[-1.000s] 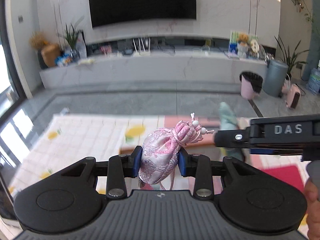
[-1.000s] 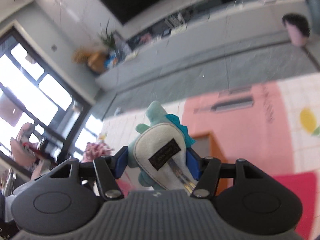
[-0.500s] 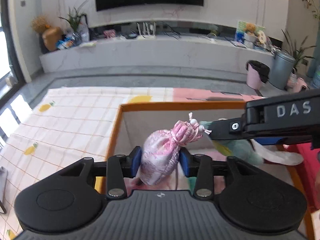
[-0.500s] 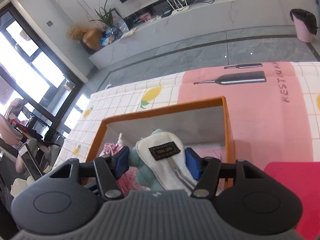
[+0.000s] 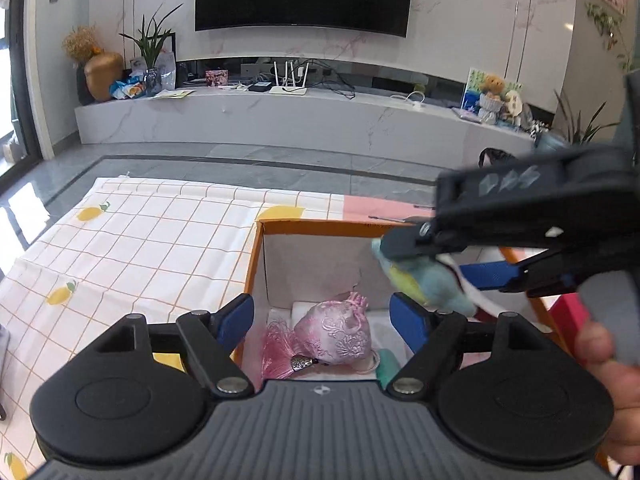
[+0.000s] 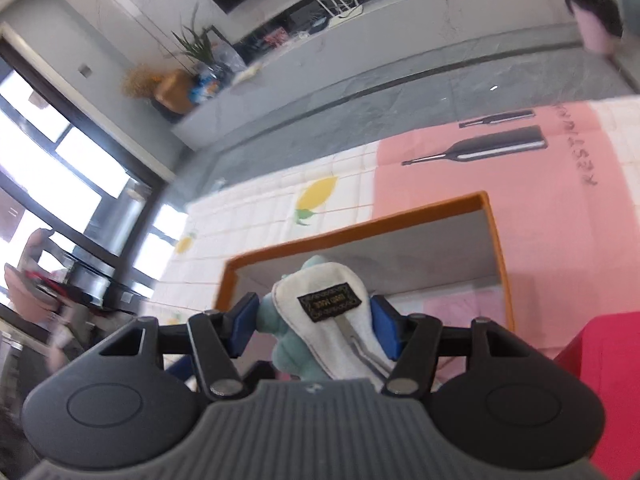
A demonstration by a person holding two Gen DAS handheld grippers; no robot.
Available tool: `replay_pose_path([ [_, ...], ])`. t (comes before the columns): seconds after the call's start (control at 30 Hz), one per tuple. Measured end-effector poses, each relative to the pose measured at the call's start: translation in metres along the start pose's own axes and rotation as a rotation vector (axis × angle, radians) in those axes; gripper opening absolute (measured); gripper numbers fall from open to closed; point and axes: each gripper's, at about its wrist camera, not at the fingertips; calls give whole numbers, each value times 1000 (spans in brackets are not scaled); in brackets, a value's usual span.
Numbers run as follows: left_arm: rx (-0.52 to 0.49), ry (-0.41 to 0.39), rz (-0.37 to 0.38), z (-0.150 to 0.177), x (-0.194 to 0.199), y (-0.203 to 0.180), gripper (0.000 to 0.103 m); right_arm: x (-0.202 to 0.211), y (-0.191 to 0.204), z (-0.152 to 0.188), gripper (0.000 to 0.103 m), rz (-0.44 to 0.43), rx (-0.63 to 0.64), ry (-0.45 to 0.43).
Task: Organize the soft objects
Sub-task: 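Open the left gripper to drop the pink pouch into the orange box, then lower the teal plush into the orange box and open the right gripper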
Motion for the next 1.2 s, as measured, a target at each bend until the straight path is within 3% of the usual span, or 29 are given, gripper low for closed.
replay_pose_path([
  [0.07, 12, -7, -1, 0, 3, 4, 91, -5, 8, 2, 68, 91, 47, -11],
  [0.13, 21, -2, -3, 0, 2, 8, 91, -8, 12, 5, 80, 113, 59, -19],
  [0.47, 83, 43, -3, 0, 1, 19, 92, 17, 23, 8, 98, 66, 121, -87],
  [0.6, 46, 39, 31, -4, 14, 16, 92, 51, 6, 4, 99, -12, 69, -131],
  [0.7, 35, -4, 31, -5, 34, 10, 92, 88, -5, 8, 100, -11, 68, -184],
  [0.87, 22, -14, 45, -7, 70, -10, 92, 147, -13, 47, 100, 96, 191, -242],
  [1.0, -36, -71, 28, 2, 101, -30, 92, 182, -23, 89, 100, 180, 273, -270],
  [1.2, -49, -109, 10, 21, 127, -57, 92, 211, -32, 144, 100, 208, 364, -301],
])
Point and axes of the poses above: each gripper's, at about its wrist camera, not at the fingertips, and x roughly against the way its jaws point, y to its left, z to its underside, and after that the axes turned 4 degrees about -x, right-handed
